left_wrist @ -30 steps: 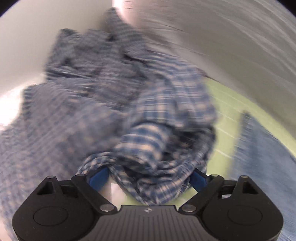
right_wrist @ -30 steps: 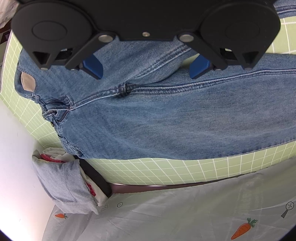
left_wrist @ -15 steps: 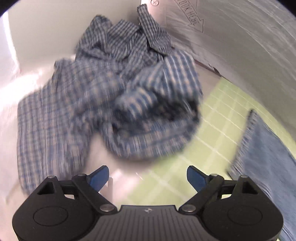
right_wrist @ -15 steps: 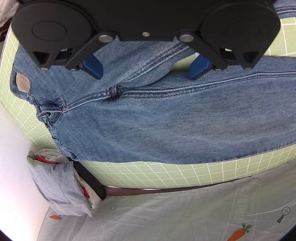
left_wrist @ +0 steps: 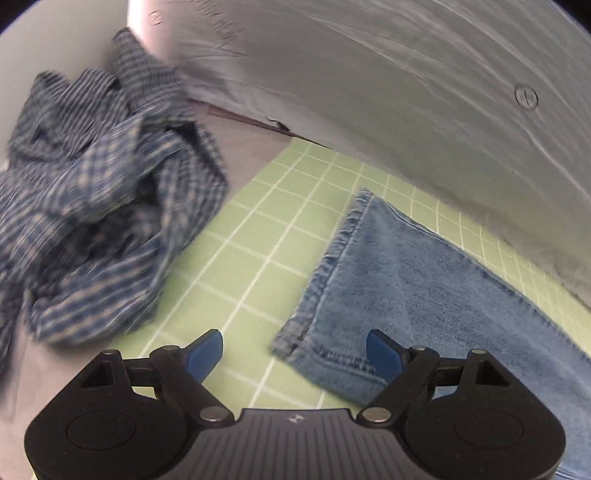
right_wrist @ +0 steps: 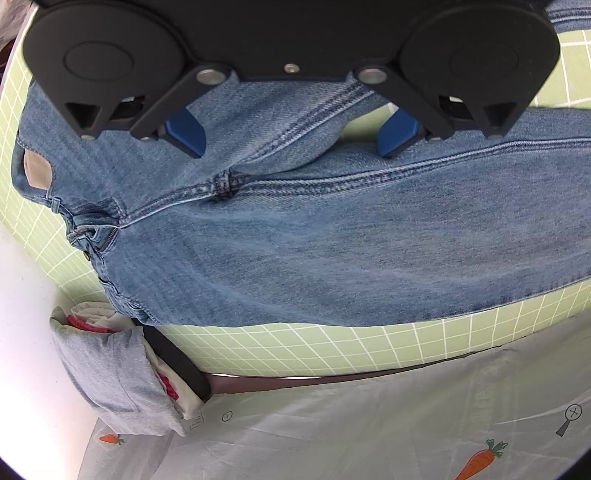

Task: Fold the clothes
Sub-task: 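Grasp the jeans leg hem with the left gripper and lay it straight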

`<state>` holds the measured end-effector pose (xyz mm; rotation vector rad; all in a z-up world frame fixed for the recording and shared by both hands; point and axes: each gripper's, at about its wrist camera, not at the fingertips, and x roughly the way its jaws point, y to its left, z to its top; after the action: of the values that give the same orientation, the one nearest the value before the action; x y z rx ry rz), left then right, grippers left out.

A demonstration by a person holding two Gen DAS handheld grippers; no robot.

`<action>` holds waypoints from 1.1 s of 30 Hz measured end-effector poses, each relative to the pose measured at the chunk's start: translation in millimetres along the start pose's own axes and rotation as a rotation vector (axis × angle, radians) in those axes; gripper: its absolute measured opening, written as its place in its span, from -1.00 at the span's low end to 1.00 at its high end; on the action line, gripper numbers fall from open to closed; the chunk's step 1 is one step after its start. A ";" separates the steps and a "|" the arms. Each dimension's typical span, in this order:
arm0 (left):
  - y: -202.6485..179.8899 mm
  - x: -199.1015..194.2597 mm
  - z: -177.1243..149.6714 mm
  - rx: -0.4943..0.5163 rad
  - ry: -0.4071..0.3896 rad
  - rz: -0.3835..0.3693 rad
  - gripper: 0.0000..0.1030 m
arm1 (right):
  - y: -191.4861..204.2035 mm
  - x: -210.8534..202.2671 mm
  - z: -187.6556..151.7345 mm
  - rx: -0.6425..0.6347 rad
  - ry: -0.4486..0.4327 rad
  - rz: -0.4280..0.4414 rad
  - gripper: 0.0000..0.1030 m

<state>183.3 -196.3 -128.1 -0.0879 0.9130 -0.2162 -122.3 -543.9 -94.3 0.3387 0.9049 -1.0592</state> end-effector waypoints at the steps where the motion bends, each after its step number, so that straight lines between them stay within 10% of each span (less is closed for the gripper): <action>1: -0.9 0.4 -0.6 0.013 0.000 0.005 0.44 | -1.1 -0.1 -0.5 0.006 0.001 -0.002 0.95; 9: -7.7 3.2 -5.7 0.115 -0.004 0.049 -0.54 | -9.2 2.4 -0.9 0.047 0.010 -0.022 0.95; 17: 6.7 -1.1 -10.8 0.106 -0.007 0.096 -0.53 | -8.6 -0.8 -2.1 0.033 0.001 -0.007 0.95; 22: 14.3 -23.5 -9.8 0.046 -0.008 0.093 -0.37 | -27.0 -6.4 -6.6 0.104 -0.011 0.019 0.95; 26: 6.1 -65.4 -22.4 0.038 -0.074 0.085 0.49 | -48.1 -13.4 -10.1 0.172 -0.036 0.048 0.95; 33: -22.7 -118.1 -89.0 0.000 -0.015 0.046 0.71 | -98.2 -32.2 -30.4 0.245 -0.075 0.091 0.95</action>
<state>39.5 -190.7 -87.1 -0.0686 0.8995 -0.1730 -227.2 -552.3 -71.3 0.5354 0.6872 -1.0926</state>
